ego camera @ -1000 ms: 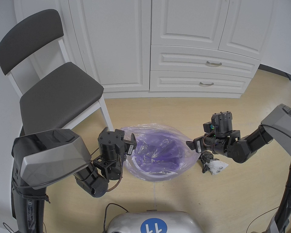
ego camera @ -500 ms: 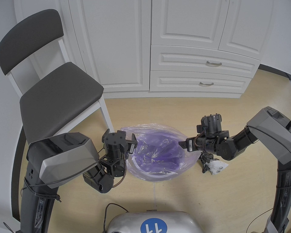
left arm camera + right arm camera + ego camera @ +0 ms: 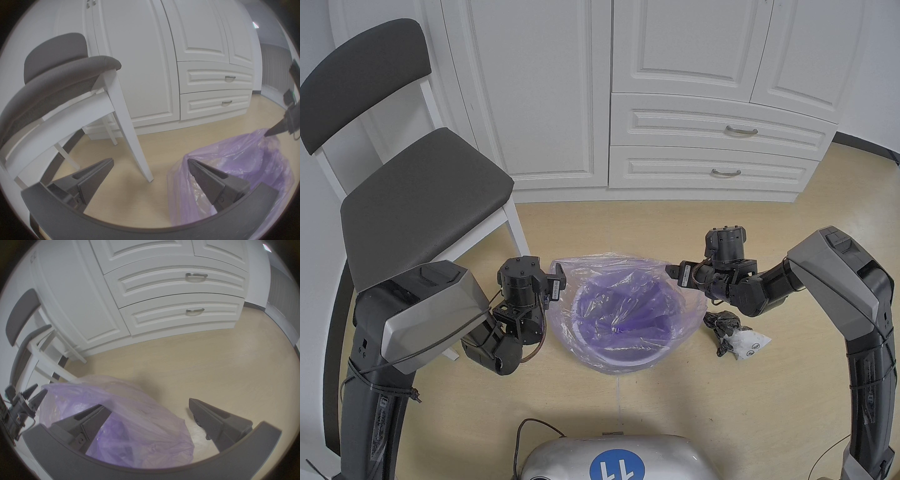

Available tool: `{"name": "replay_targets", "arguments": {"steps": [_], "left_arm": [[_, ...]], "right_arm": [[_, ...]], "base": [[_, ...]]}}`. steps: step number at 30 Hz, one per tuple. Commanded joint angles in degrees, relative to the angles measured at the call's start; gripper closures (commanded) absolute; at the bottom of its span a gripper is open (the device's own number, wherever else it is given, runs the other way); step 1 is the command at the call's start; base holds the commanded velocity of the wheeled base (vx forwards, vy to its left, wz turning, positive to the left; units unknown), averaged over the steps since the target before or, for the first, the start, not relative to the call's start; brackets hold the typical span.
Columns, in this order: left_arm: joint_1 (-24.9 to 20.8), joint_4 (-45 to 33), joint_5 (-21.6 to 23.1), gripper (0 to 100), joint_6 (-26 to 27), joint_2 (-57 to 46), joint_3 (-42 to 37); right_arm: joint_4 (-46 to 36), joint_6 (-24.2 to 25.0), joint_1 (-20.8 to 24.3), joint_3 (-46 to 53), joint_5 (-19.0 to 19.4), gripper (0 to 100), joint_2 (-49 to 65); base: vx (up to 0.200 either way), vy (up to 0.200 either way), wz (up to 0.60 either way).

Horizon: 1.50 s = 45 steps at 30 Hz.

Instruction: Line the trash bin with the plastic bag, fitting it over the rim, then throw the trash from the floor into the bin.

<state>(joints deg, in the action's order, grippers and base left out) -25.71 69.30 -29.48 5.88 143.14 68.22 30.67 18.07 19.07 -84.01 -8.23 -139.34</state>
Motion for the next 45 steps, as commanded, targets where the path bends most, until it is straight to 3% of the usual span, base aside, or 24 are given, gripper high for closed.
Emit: {"name": "replay_targets", "arguments": {"steps": [1,8,23,39,45], "left_arm": [[0.0,-2.3,4.6,0,-4.7,-0.2,0.1],[0.5,-6.3,13.8,0,-12.5,-3.7,-1.9],[5.1,-12.2,13.9,0,-13.8,0.9,4.6],[4.9,-14.5,13.9,0,-21.1,7.1,13.3],[5.2,-14.6,13.8,0,-21.1,9.6,15.1]], "right_arm": [[0.0,4.3,-0.3,-3.9,-0.4,0,-3.4],[0.7,5.8,0.2,-3.8,0.2,0,-3.3],[0.0,10.8,-0.7,-10.1,-0.2,0,-7.2],[0.0,13.3,-2.1,-14.6,0.7,0,-11.8],[-0.2,13.6,-2.8,-16.1,0.7,0,-13.3]], "base": [[0.000,0.000,0.00],[0.000,0.000,0.00],[0.000,0.000,0.00],[0.000,0.000,0.00],[0.000,0.000,0.00]]}}
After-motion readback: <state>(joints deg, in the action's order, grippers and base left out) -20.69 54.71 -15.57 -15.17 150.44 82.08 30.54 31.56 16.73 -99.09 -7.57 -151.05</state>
